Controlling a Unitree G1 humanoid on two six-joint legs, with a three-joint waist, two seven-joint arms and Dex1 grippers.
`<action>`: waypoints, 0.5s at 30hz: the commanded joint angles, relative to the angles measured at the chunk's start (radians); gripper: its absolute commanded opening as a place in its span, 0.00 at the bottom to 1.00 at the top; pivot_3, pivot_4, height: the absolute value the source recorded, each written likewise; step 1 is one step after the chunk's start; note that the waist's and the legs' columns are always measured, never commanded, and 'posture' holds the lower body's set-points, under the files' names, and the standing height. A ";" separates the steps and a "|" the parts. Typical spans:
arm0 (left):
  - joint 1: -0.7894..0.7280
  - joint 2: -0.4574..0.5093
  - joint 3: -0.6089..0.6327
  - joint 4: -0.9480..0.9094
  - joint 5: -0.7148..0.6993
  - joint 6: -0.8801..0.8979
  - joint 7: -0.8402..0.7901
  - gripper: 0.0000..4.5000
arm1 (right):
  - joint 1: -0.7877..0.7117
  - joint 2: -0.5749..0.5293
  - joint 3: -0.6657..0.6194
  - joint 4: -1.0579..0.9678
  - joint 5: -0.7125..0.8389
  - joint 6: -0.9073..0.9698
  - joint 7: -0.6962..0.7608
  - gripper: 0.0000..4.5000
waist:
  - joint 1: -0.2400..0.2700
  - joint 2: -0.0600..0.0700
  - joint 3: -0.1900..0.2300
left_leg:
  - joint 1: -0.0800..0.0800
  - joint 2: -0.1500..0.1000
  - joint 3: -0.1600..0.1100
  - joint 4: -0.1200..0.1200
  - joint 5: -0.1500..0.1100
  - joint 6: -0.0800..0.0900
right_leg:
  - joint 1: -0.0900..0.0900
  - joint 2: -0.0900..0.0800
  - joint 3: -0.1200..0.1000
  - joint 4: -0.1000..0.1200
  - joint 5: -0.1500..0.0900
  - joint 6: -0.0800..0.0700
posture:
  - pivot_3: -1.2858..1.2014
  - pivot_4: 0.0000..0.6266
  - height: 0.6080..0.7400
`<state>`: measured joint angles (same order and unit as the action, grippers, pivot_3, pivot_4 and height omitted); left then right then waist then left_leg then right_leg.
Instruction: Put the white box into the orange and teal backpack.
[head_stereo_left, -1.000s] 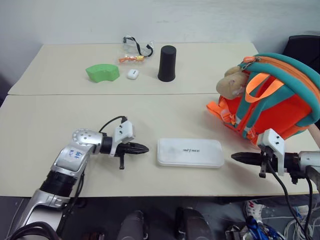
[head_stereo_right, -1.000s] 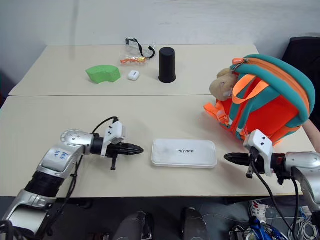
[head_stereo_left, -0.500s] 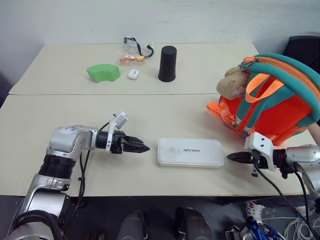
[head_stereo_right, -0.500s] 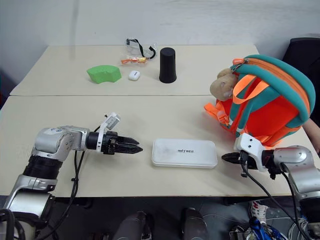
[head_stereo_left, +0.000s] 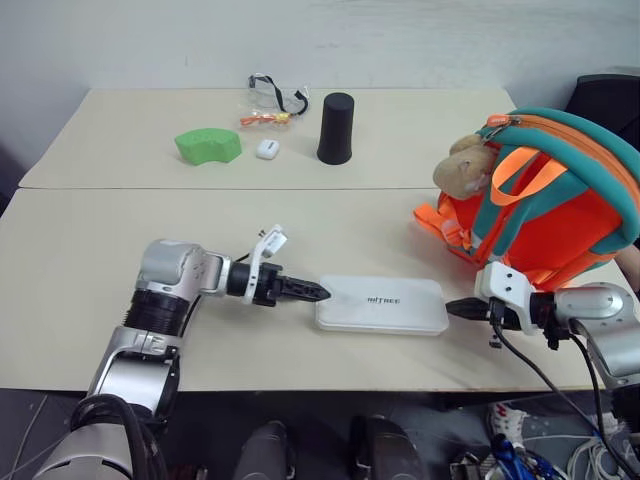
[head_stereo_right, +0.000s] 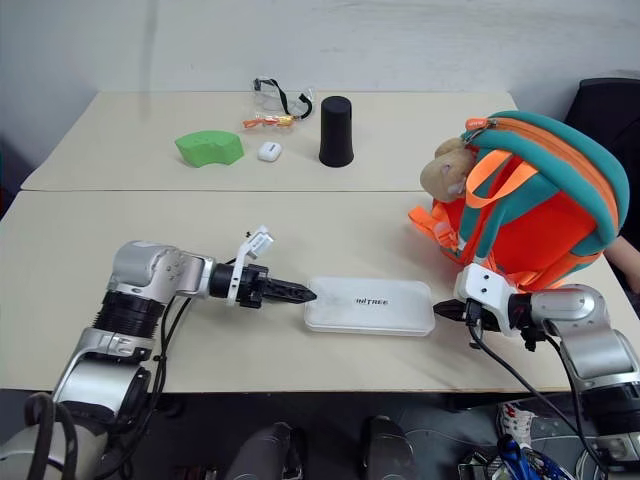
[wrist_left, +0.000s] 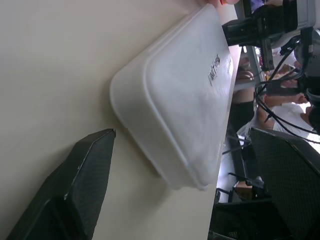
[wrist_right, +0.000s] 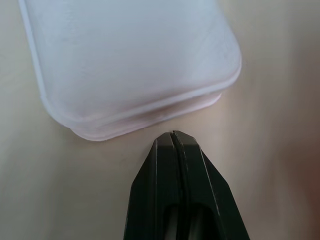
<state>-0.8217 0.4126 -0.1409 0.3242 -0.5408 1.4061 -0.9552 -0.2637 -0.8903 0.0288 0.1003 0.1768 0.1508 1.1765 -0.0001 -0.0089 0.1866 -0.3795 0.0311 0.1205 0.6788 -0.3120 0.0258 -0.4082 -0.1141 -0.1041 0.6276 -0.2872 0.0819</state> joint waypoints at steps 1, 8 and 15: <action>-0.028 -0.064 -0.043 0.055 0.003 -0.007 0.015 1.00 | 0.001 0.022 0.030 -0.024 -0.017 -0.008 -0.009 0.00 | 0.000 0.000 0.000 | 0.000 0.000 0.000 0.000 0.000 0.000 | 0.000 0.000 0.000 0.000 0.000 0.000 | 0.52 0.24 1.00; -0.120 -0.169 -0.020 0.198 0.024 -0.066 0.051 1.00 | 0.023 0.033 0.036 -0.062 -0.025 0.005 -0.028 0.00 | 0.000 -0.001 -0.001 | 0.000 0.000 0.000 0.000 0.000 0.000 | 0.000 0.000 0.000 0.000 0.000 0.000 | 0.52 0.24 1.00; -0.154 -0.197 0.023 0.272 0.036 -0.108 0.064 0.87 | 0.063 0.040 0.026 -0.100 -0.019 0.020 -0.051 0.00 | 0.000 -0.003 -0.001 | 0.000 0.000 0.000 0.000 0.000 -0.001 | 0.000 0.000 0.000 0.000 0.000 0.000 | 0.52 0.24 1.00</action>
<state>-0.9620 0.2336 -0.1265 0.5977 -0.5045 1.3125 -0.8943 -0.2240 -0.8706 0.0245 0.0357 0.1501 0.1634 1.1159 -0.0006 -0.0117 0.1856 -0.3792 0.0315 0.1202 0.6792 -0.3123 0.0252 -0.4078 -0.1146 -0.1043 0.6276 -0.2872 0.0819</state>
